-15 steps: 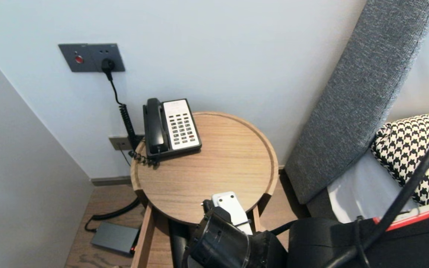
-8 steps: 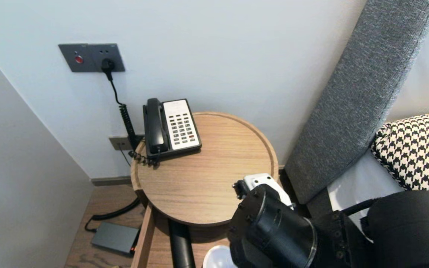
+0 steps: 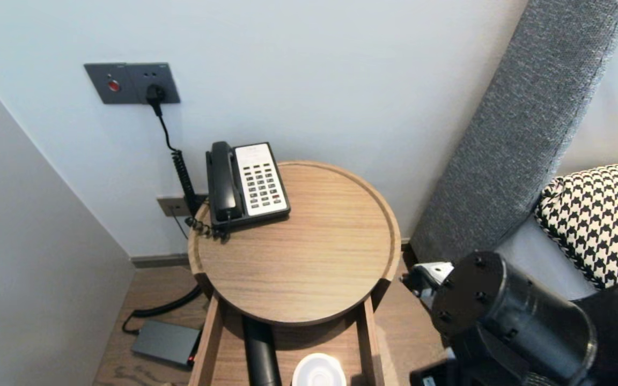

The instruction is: Close the nightstand drawer

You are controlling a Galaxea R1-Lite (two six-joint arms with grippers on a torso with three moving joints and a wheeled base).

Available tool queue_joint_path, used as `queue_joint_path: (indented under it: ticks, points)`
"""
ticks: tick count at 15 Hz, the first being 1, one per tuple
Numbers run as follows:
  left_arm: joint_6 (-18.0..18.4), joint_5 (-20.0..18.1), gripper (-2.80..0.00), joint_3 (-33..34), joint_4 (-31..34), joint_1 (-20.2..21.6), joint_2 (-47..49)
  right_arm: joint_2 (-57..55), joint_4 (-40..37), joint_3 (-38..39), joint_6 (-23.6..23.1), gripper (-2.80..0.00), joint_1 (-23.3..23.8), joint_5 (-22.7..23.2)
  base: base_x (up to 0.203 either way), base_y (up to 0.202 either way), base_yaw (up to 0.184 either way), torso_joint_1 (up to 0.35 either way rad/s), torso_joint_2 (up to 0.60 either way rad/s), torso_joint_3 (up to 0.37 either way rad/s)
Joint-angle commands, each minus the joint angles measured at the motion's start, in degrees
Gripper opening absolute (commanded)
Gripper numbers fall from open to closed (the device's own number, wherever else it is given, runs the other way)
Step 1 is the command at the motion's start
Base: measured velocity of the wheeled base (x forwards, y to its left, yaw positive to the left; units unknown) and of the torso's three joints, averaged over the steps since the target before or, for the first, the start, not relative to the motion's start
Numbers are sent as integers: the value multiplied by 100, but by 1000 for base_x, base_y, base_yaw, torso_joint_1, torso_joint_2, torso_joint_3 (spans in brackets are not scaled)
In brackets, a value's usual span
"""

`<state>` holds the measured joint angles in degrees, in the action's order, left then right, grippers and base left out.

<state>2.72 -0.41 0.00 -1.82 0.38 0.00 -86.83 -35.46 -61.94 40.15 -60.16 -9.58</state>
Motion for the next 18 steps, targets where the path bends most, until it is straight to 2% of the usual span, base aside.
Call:
queue_joint_path:
  ticks: [1,5,11,15,18]
  points:
    - [1,-2,-280,70,-3,-3,-9,350,-353,379,-32,-280,-28,492,0,0,0,0,0,0]
    - [1,-2,-280,70,-3,6,-9,426,-334,1198,-605,-280,-306,585,0,0,0,0,0,0]
    - [1,-2,-280,70,-3,-3,-9,86,8,1301,-665,-280,-381,482,0,0,0,0,0,0]
    - [1,-2,-280,70,-3,-3,-9,-375,365,1325,-666,-280,-572,-64,0,0,0,0,0,0]
    - [1,-2,-280,70,-3,6,-9,-652,823,1326,-632,-280,-628,-195,0,0,0,0,0,0]
